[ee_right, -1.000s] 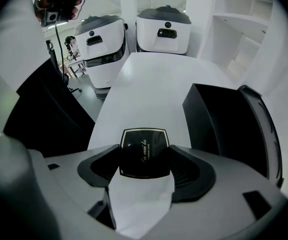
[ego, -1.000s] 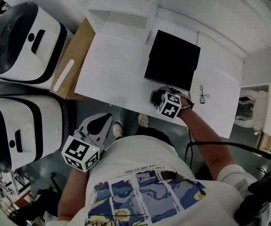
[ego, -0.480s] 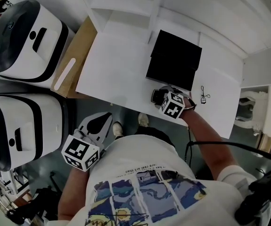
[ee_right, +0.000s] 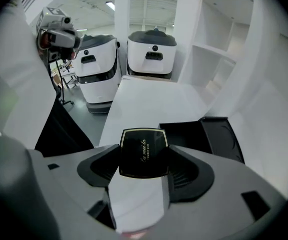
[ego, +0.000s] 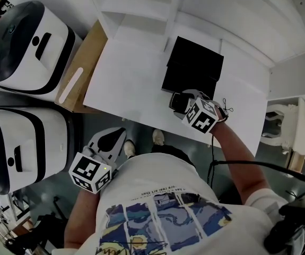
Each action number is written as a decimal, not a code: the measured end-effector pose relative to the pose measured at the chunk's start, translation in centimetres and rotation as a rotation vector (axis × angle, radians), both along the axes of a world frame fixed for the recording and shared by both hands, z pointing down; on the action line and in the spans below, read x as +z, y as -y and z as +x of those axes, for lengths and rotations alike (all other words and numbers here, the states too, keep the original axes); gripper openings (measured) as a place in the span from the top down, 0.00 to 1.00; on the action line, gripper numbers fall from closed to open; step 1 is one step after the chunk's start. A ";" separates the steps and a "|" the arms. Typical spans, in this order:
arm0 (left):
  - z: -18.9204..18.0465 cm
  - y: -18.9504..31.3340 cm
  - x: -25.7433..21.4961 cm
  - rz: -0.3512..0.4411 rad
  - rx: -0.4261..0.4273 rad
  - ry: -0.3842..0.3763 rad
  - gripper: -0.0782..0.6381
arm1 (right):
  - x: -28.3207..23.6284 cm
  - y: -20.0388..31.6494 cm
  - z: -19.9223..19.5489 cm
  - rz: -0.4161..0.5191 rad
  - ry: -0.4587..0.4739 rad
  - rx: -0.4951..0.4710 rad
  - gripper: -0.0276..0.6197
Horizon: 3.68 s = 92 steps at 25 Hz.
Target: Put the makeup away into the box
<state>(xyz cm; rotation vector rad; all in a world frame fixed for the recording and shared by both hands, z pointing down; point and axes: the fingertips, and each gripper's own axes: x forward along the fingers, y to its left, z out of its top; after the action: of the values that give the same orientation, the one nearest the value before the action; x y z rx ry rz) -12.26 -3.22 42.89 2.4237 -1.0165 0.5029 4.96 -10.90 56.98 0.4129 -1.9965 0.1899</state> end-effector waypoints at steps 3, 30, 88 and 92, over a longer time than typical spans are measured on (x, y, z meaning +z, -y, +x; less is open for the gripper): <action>0.2 0.0 0.0 0.003 -0.003 -0.002 0.87 | -0.9 2.1 0.7 0.029 -0.003 0.020 0.46; -2.8 0.1 -0.3 -0.019 -0.167 0.048 0.87 | 8.1 11.5 0.6 -0.030 -0.135 0.010 0.46; -3.9 -2.9 -1.0 0.060 0.222 -0.061 0.87 | -3.5 -7.8 -0.9 0.187 0.214 0.504 0.92; -4.3 -3.9 -0.8 0.058 0.285 -0.067 0.87 | -2.8 -11.2 -1.8 0.165 0.195 0.553 0.92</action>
<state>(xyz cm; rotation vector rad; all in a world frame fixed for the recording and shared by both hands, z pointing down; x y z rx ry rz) -16.55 0.64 42.08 2.6345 -0.6687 0.4882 3.14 0.34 54.15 1.0868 -2.0524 0.4245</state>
